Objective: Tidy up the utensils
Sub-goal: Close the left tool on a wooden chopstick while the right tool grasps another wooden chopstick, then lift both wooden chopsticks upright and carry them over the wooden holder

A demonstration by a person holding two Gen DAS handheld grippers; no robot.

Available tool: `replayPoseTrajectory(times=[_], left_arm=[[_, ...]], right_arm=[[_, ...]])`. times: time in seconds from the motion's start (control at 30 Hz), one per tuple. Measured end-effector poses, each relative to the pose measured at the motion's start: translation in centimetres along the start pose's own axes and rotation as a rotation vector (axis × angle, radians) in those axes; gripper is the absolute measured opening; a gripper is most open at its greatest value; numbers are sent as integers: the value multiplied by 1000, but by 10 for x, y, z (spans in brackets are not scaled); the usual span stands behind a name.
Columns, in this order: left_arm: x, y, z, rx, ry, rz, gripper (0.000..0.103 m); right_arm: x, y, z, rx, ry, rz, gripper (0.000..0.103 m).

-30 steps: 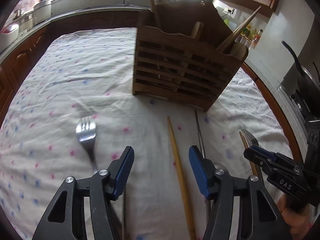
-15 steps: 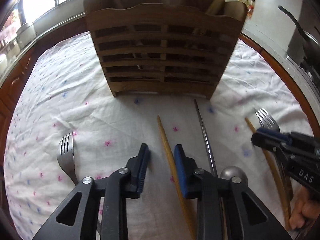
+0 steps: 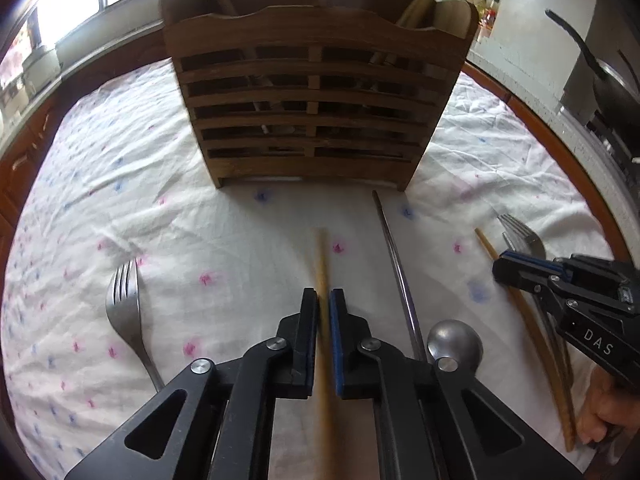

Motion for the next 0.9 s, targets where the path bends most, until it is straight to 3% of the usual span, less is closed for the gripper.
replayPoseTrajectory(times=[0.27, 0.9], left_arm=[[-55, 12, 4, -55, 49, -109, 4], [-207, 45, 8, -91, 95, -378, 4]], right_arm=[[-52, -5, 13, 37, -84, -107, 5], [-170, -24, 49, -10, -132, -379, 5]])
Point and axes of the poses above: each gripper's, at about its wrist camera, not at the fingertips, and x roughly the way its jaws point, z to its left, y to its underside, the point moved 8 cm from there along x, roughly the way its jaws point, and after that the axes turned 7 degrees about x, right-handed, at the moved point
